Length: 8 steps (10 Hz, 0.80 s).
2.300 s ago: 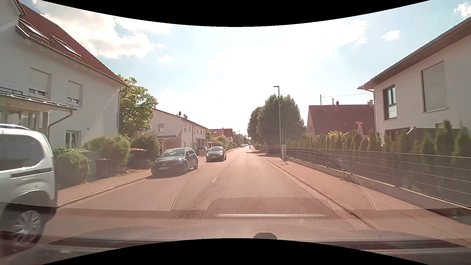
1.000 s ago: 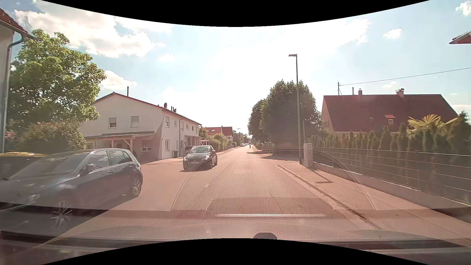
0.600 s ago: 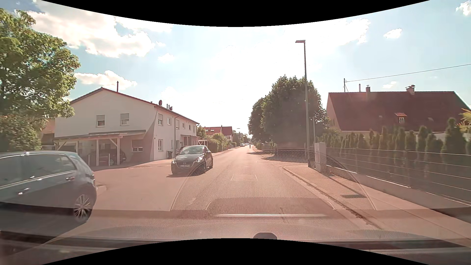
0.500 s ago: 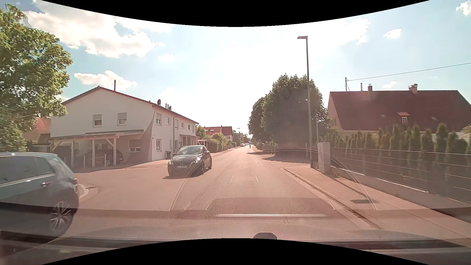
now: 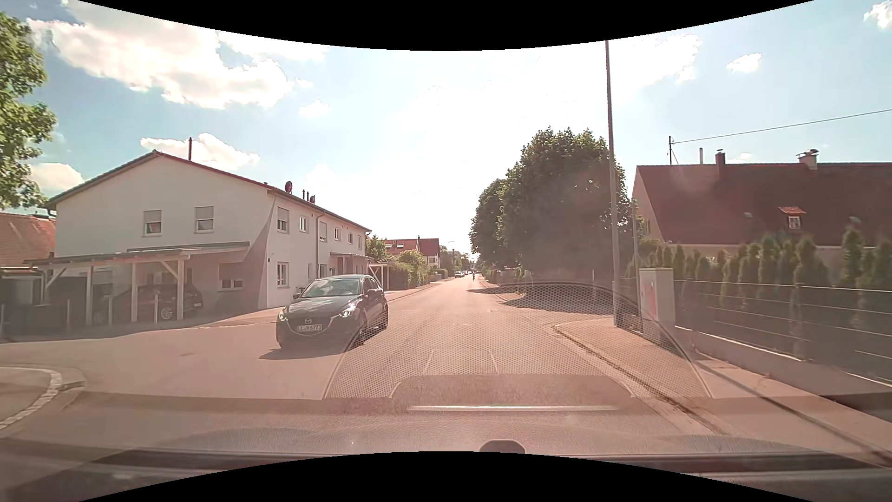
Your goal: Follow the waypoints while adhering to traffic rules and regulations
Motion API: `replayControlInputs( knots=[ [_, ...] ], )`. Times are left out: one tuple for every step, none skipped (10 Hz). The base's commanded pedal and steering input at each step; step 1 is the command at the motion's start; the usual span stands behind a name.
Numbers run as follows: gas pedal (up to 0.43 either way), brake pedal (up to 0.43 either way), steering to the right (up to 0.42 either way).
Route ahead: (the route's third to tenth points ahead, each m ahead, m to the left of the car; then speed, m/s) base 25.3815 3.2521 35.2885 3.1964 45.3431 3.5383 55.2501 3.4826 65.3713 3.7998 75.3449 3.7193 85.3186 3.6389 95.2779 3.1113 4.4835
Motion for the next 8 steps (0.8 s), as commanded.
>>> replayControlInputs(
  knots=[
    [0.000, 0.146, -0.003],
    [0.000, 0.146, -0.003],
    [0.000, 0.146, -0.003],
    [0.000, 0.146, -0.003],
    [0.000, 0.146, -0.003],
    [0.000, 0.140, -0.003],
    [0.000, 0.134, -0.003],
    [0.000, 0.128, -0.003]
  ],
)
